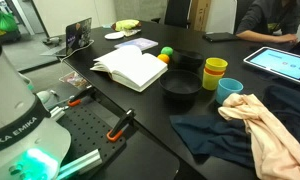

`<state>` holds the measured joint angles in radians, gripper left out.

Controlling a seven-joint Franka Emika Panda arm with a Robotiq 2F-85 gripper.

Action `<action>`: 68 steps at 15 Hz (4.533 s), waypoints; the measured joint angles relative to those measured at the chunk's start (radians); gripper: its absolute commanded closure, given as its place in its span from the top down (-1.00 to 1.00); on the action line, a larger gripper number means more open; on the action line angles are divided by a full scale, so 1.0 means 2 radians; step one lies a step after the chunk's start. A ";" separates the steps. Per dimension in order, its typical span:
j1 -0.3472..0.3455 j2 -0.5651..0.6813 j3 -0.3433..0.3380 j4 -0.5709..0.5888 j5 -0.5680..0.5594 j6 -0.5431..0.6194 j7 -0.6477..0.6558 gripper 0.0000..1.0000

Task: Pick up the black bowl and stack it on top of the other black bowls, pick up the blue cup and stack it in the top yellow cup

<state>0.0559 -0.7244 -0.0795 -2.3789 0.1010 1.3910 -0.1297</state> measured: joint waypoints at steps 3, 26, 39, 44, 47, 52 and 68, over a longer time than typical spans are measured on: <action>0.000 -0.001 0.000 0.004 0.000 0.000 0.000 1.00; -0.147 0.224 -0.030 -0.172 -0.069 0.468 0.155 1.00; -0.129 0.446 -0.049 -0.122 -0.077 0.657 0.435 1.00; -0.088 0.491 -0.068 -0.091 -0.078 0.668 0.473 0.17; -0.071 0.507 -0.074 -0.085 -0.076 0.673 0.484 -0.30; -0.059 0.511 -0.084 -0.084 -0.074 0.674 0.487 -0.80; -0.074 0.408 -0.026 -0.033 0.070 0.411 0.336 -0.78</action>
<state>-0.0914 0.0913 -0.1316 -2.4452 0.2414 2.2125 0.5419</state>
